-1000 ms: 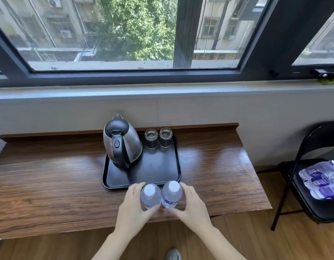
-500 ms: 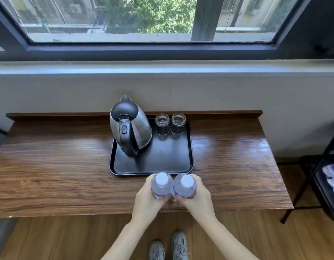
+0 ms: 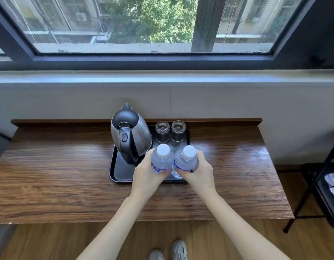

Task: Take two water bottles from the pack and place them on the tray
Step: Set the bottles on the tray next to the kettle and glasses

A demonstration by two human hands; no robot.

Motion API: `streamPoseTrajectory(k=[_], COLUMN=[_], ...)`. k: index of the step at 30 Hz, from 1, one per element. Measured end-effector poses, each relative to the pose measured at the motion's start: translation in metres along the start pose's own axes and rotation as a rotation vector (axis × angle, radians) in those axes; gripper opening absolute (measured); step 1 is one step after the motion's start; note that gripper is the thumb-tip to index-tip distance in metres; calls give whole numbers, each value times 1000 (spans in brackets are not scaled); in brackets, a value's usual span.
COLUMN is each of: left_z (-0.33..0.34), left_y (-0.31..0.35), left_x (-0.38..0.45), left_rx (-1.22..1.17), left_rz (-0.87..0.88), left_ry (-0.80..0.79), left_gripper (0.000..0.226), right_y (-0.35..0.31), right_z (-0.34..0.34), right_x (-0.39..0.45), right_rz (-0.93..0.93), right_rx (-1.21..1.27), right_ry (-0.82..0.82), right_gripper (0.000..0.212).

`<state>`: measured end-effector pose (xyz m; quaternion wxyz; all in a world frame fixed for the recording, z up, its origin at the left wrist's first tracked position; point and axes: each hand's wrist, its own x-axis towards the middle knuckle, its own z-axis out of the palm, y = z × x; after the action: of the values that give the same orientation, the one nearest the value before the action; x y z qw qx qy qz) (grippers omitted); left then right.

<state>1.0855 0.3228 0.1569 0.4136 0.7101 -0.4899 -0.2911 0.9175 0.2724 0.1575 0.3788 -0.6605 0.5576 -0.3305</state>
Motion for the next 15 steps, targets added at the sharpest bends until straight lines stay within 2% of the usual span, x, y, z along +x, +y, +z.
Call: streamPoseTrajectory(k=[4,15], left_z=[9,31], left_y=[0,-31], left_x=[33,75], left_rx=[-21,-74], left_rz=[-54,-156], left_ry=[30,18], left_gripper=[65,61], right_y=[-2,28], right_z=[8,36], right_x=[34,76], right_rz=[-12,62], right_rx=[-11,10], right_ry=[27,-34], right_gripper=[62,60])
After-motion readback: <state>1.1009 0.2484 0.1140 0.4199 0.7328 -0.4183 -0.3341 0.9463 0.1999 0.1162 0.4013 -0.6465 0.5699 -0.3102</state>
